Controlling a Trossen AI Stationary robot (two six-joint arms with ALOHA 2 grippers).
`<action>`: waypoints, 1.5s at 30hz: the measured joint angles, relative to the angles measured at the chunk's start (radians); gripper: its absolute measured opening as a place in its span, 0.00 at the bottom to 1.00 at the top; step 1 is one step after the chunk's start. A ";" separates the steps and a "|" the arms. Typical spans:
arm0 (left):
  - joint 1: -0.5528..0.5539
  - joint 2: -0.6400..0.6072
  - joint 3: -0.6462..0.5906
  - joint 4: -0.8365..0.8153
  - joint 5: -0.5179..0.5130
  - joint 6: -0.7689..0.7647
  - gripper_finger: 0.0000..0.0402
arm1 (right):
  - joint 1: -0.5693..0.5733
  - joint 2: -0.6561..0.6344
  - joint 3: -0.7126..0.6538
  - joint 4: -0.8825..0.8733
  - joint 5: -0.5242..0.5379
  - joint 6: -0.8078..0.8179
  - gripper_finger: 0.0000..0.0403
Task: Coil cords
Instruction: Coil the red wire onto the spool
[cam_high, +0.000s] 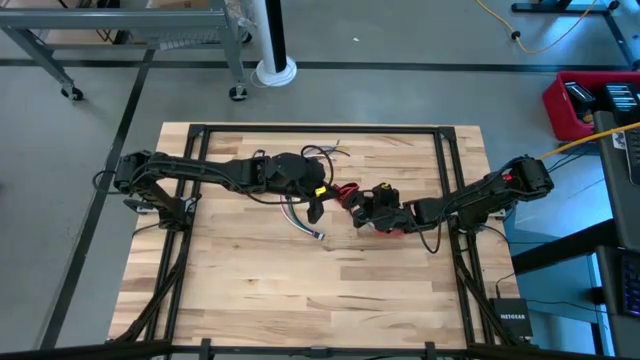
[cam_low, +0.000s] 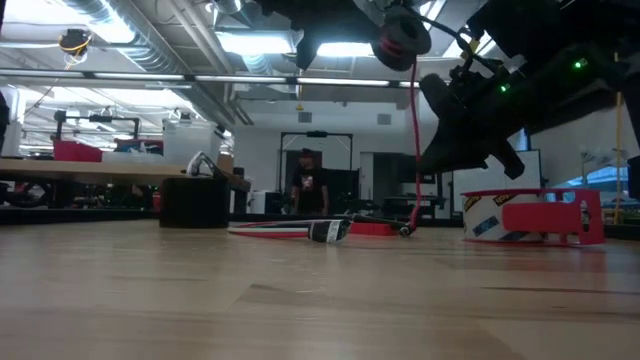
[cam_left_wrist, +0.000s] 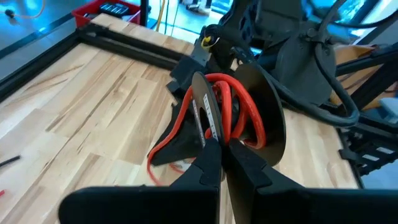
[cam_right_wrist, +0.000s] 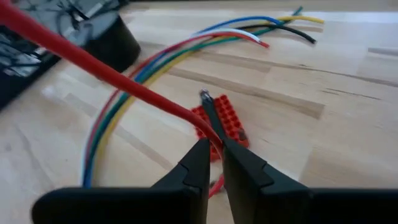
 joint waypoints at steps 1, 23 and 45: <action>0.000 0.000 0.000 0.006 0.005 0.000 0.00 | 0.000 0.000 0.000 0.017 0.000 -0.005 0.12; -0.010 0.000 0.000 -0.008 0.009 0.020 0.00 | -0.006 0.000 0.000 0.075 -0.091 -0.016 0.01; -0.010 0.000 0.000 -0.160 -0.171 0.044 0.00 | -0.005 0.000 0.000 0.233 -0.350 0.032 0.00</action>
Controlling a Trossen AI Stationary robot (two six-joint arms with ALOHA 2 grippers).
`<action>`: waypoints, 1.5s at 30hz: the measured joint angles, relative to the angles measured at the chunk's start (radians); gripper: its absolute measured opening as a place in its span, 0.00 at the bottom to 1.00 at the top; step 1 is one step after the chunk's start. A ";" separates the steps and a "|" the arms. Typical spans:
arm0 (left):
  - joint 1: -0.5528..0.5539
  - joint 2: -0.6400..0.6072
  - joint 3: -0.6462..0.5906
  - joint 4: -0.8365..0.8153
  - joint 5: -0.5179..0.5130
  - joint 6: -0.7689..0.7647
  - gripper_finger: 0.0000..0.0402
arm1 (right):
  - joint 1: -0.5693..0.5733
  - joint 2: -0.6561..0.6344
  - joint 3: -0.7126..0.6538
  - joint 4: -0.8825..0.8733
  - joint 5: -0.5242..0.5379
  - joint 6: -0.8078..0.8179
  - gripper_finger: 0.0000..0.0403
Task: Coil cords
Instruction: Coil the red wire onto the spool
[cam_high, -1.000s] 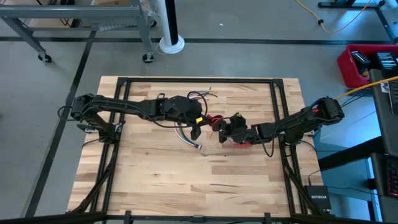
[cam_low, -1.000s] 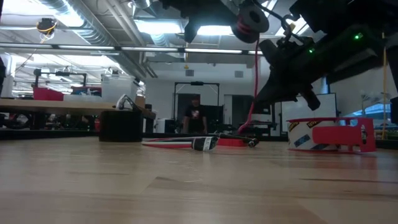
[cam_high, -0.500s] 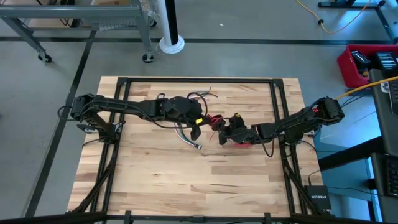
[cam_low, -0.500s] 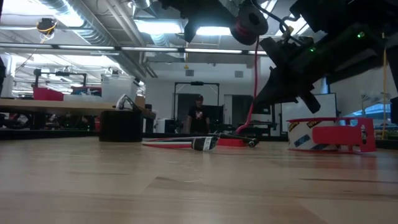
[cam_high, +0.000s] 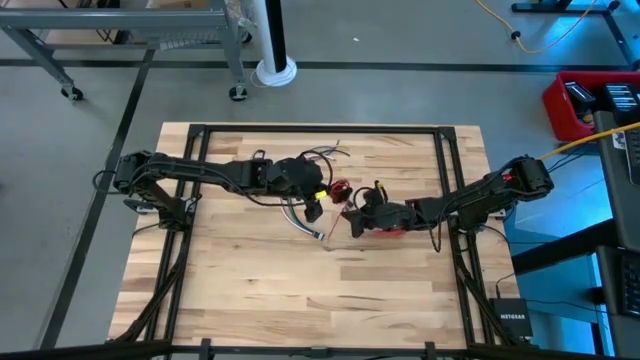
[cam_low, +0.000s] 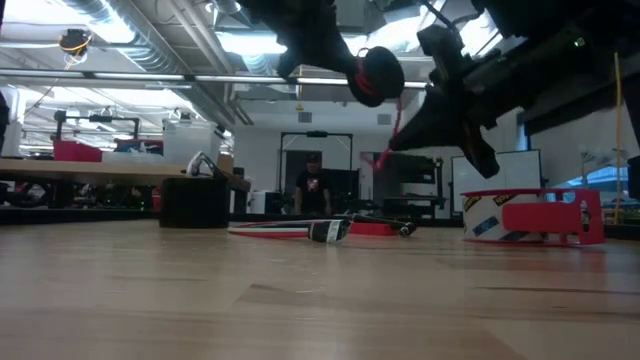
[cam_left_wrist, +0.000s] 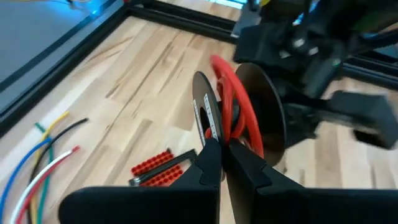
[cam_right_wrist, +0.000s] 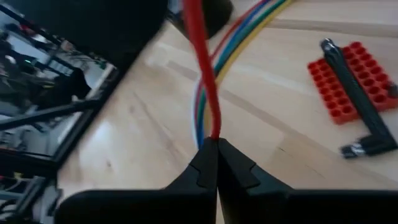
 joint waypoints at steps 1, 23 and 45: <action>0.000 0.000 0.000 -0.003 -0.005 -0.001 0.00 | 0.000 0.000 0.000 0.015 -0.002 0.000 0.00; -0.022 0.063 0.000 0.021 -0.084 -0.017 0.00 | 0.000 0.000 0.111 0.087 -0.029 -0.003 0.00; -0.028 -0.031 0.000 -0.145 -0.207 0.059 0.00 | -0.001 0.000 0.122 0.020 -0.108 -0.027 0.08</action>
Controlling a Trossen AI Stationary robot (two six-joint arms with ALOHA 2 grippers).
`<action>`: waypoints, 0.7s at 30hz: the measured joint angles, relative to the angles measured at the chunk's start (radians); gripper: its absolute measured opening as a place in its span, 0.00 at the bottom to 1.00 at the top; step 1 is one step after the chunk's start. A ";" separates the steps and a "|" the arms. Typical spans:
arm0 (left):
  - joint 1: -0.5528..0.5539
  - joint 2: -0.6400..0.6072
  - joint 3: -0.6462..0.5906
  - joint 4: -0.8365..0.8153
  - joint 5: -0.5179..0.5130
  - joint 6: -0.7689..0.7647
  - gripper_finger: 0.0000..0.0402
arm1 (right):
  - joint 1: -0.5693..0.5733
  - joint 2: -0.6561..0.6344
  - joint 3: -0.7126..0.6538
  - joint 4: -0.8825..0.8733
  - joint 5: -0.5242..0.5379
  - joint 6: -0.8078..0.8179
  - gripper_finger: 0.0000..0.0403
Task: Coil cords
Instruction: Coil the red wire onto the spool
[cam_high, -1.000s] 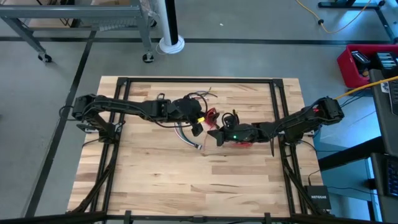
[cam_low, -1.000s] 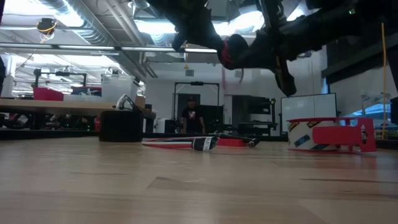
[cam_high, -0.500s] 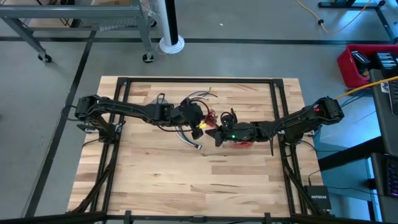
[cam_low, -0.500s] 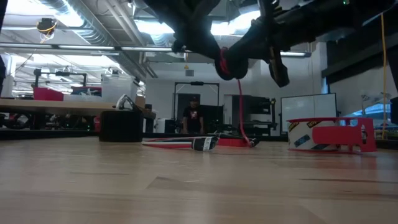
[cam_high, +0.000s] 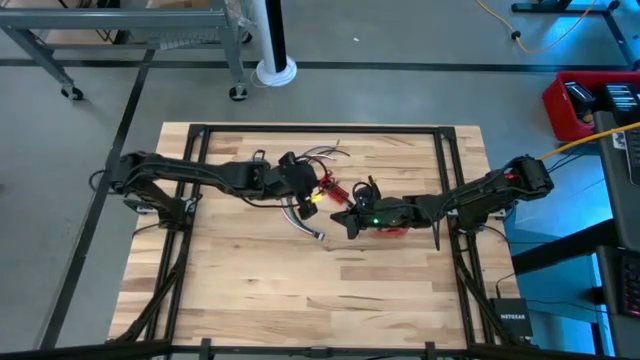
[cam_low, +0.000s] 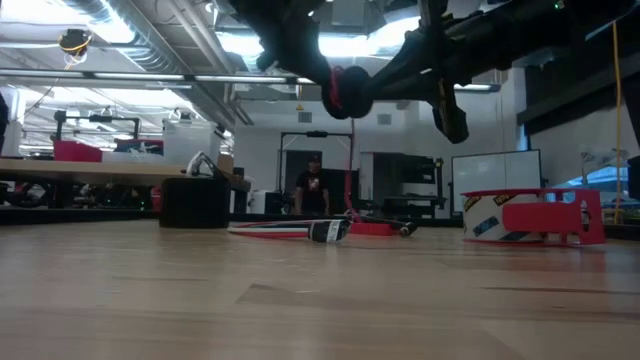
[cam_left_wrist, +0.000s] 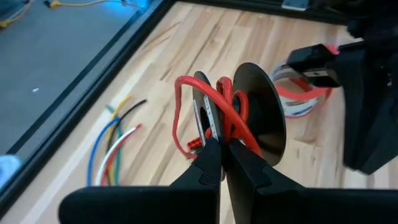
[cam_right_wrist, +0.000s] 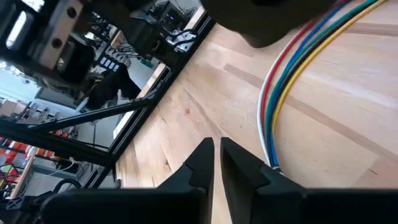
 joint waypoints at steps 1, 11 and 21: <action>0.000 -0.009 0.000 -0.019 -0.011 -0.003 0.00 | 0.000 0.000 0.000 0.000 0.000 0.000 0.08; -0.006 -0.082 0.000 -0.143 -0.093 -0.029 0.00 | 0.000 0.000 0.000 0.024 0.000 0.006 0.08; -0.014 -0.082 0.000 -0.171 -0.117 -0.024 0.00 | 0.000 0.000 0.000 0.046 0.032 0.007 0.08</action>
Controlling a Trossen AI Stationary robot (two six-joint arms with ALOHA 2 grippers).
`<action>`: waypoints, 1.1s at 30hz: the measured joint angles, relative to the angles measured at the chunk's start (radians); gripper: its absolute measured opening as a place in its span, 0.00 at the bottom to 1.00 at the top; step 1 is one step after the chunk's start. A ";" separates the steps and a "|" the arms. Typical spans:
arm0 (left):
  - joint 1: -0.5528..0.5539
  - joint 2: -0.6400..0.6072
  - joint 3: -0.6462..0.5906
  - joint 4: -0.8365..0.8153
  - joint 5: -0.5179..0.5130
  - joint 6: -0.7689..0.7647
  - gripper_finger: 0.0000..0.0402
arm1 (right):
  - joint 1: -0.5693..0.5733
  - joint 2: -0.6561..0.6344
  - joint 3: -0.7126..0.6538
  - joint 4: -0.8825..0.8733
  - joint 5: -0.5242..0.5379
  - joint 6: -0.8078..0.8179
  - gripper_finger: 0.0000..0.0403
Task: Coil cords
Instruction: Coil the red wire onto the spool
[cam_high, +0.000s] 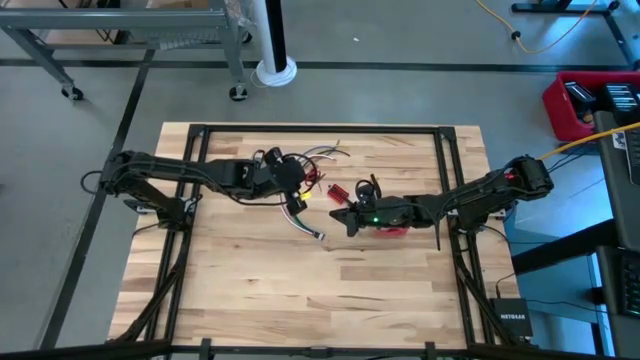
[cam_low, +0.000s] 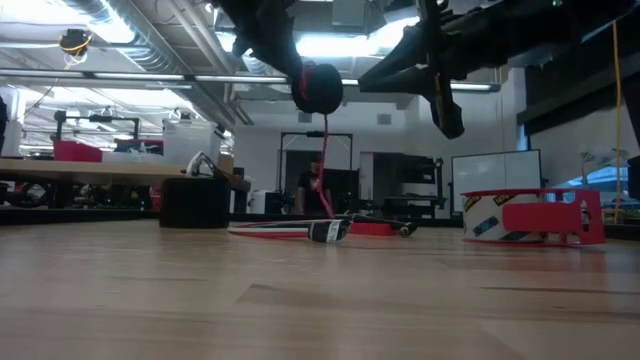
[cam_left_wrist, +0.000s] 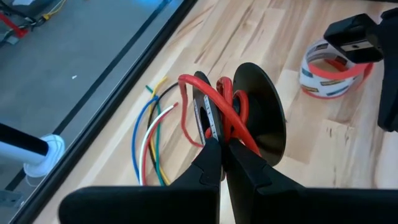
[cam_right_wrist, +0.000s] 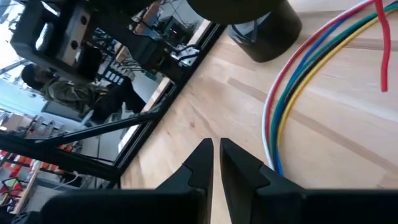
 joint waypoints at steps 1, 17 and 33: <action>0.000 0.000 0.000 0.000 -0.001 0.000 0.00 | 0.000 0.000 0.000 -0.003 0.002 0.000 0.08; 0.001 0.000 0.000 0.002 -0.001 0.000 0.00 | 0.062 0.000 0.000 -0.078 0.224 -0.372 0.08; -0.001 0.000 0.000 0.061 -0.006 0.035 0.00 | 0.073 0.000 0.000 -0.088 -0.112 -0.305 0.08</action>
